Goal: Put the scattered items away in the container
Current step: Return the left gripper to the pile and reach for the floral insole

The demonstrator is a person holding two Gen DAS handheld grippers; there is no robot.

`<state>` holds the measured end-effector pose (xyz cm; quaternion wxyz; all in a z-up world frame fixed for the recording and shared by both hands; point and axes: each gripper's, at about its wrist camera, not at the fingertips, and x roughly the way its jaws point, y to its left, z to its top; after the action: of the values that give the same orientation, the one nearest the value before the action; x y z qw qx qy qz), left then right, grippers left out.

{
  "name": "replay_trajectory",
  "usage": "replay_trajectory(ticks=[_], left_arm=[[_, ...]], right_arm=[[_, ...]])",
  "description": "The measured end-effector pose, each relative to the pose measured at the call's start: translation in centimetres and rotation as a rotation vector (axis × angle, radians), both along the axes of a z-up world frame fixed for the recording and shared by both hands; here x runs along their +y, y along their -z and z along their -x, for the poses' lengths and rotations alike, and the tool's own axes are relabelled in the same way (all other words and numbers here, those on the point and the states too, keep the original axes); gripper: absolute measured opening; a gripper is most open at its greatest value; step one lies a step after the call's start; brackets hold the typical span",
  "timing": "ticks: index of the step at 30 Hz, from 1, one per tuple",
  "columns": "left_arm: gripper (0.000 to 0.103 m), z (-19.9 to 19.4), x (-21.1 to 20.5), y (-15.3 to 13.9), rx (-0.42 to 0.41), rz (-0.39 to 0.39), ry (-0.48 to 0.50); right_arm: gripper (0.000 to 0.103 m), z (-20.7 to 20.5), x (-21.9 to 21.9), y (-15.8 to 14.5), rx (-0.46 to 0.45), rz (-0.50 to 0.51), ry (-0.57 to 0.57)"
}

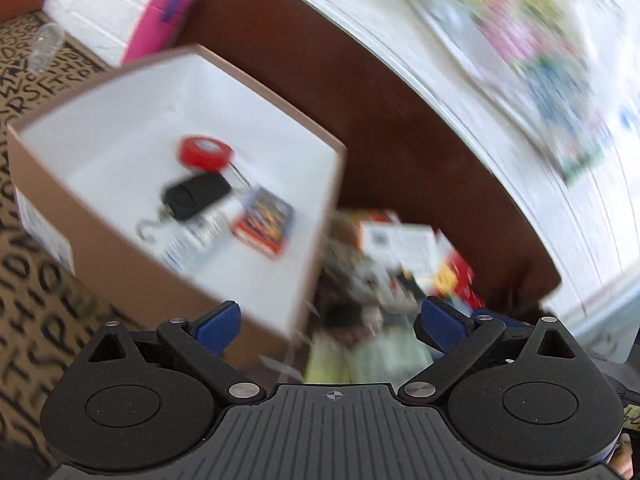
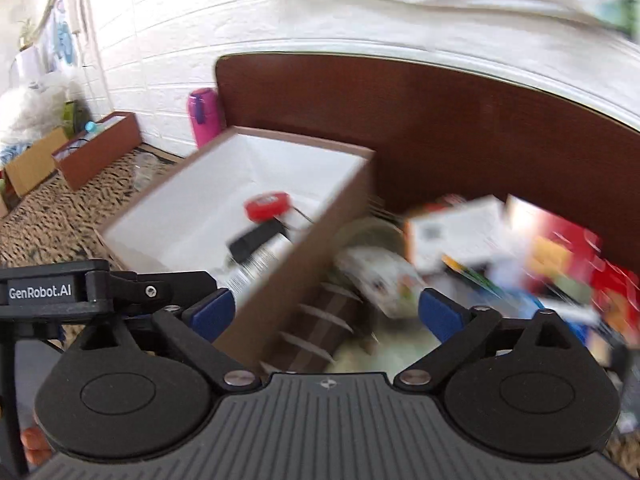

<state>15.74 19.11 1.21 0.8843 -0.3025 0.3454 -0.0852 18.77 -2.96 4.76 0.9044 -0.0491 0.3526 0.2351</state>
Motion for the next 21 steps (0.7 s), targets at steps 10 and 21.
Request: replay_trajectory(ticks=[10,21], left_arm=[[0.102,6.9,-9.5,9.4,0.000,0.057,0.215],[0.102,6.9,-13.6,11.5,-0.048,-0.050,0.284]], right_arm=[[0.101,10.4,-14.2,11.7,0.025,-0.378,0.205],[0.101,13.0,-19.9,16.4,-0.027,-0.380,0.385]])
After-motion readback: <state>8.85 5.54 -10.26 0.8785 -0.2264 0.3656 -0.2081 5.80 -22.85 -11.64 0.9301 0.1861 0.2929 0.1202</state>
